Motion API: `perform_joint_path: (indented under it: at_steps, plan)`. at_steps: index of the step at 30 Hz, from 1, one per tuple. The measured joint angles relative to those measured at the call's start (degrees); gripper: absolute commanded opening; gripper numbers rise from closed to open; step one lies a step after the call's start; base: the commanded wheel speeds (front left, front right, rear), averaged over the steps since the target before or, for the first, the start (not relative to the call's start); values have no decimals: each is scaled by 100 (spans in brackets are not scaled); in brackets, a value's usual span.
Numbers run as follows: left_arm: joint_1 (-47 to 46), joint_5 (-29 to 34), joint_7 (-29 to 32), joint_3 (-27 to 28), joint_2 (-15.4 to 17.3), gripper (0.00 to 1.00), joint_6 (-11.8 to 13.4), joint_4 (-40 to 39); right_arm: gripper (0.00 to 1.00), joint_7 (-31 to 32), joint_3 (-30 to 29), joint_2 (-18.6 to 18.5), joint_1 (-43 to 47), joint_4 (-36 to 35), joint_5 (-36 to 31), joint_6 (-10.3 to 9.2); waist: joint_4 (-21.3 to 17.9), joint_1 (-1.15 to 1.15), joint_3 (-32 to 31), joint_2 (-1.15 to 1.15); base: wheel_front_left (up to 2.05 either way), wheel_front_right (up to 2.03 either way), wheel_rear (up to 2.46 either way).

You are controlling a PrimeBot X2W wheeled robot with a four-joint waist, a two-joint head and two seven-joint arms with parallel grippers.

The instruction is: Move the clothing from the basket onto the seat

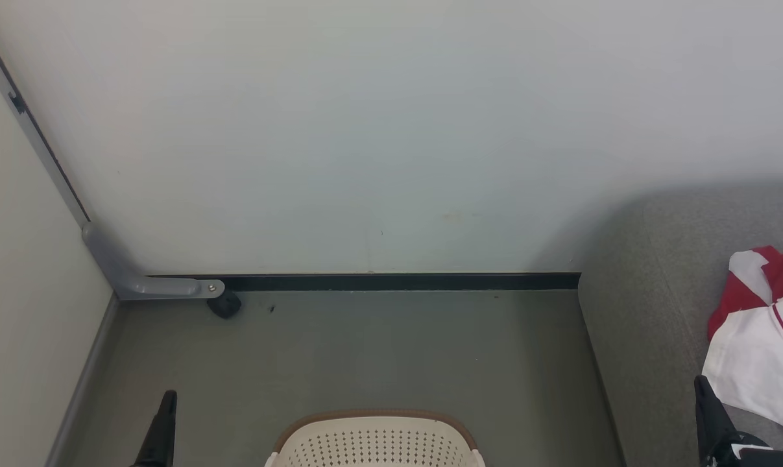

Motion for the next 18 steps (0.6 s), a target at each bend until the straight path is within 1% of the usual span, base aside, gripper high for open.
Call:
perform_joint_path:
  at_steps: [14,18]
  plan:
    - [0,-1,0,0,0,0,0,2,0,0,0,0,1,-5,5,0,0,0,0,0,0,0,0]
    - [0,-90,0,0,0,0,0,2,0,0,0,1,1,-7,5,0,0,0,0,0,0,0,0]
